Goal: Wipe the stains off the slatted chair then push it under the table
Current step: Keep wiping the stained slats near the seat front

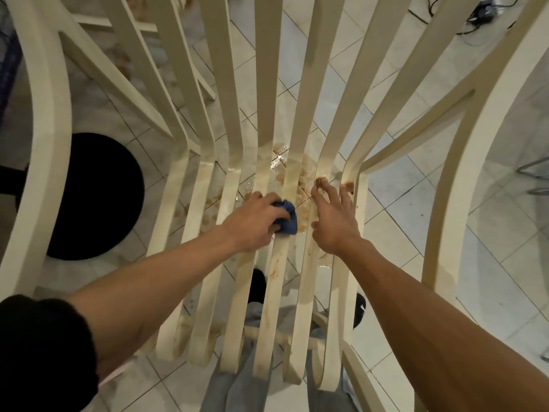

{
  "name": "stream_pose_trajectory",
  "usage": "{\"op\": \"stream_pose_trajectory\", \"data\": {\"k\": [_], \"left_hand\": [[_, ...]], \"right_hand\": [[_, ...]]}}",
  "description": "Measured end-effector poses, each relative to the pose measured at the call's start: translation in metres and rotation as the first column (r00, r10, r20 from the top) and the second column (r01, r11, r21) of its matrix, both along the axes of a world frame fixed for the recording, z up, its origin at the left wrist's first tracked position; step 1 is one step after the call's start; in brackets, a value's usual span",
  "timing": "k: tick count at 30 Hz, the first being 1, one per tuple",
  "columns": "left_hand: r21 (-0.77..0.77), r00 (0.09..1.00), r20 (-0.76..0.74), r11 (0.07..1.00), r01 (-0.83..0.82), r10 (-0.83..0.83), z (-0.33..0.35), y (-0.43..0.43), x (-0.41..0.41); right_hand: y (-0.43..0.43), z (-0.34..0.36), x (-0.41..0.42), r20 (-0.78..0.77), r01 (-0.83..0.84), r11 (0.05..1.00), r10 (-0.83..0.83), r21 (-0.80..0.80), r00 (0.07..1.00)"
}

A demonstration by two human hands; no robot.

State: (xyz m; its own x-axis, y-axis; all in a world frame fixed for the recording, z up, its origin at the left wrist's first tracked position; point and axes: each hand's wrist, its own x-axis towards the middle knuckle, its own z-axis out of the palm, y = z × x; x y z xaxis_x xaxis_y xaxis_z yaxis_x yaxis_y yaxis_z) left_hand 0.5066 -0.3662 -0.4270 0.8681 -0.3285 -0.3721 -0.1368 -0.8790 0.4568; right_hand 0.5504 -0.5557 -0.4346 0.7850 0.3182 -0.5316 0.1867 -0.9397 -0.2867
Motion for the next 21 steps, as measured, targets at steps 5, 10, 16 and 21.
{"op": "stream_pose_trajectory", "data": {"k": [5,10,16,21], "left_hand": [[-0.006,0.989,-0.092,0.994,0.112,-0.112,0.007,0.000,-0.036],[0.015,0.995,-0.059,0.997,0.081,-0.080,0.003,-0.001,-0.024],[-0.070,1.000,0.010,0.997,-0.028,0.029,0.005,-0.008,-0.064],[-0.070,0.995,-0.008,0.993,0.094,-0.095,0.005,0.001,-0.069]], "right_hand": [[0.001,0.001,0.000,-0.003,0.004,1.000,-0.004,-0.003,1.000],[0.001,0.000,0.000,0.008,-0.003,1.000,0.003,-0.009,1.000],[0.001,0.003,0.000,0.011,-0.003,1.000,0.003,-0.011,1.000],[0.002,0.004,-0.001,0.014,-0.010,1.000,0.010,-0.017,1.000]]}}
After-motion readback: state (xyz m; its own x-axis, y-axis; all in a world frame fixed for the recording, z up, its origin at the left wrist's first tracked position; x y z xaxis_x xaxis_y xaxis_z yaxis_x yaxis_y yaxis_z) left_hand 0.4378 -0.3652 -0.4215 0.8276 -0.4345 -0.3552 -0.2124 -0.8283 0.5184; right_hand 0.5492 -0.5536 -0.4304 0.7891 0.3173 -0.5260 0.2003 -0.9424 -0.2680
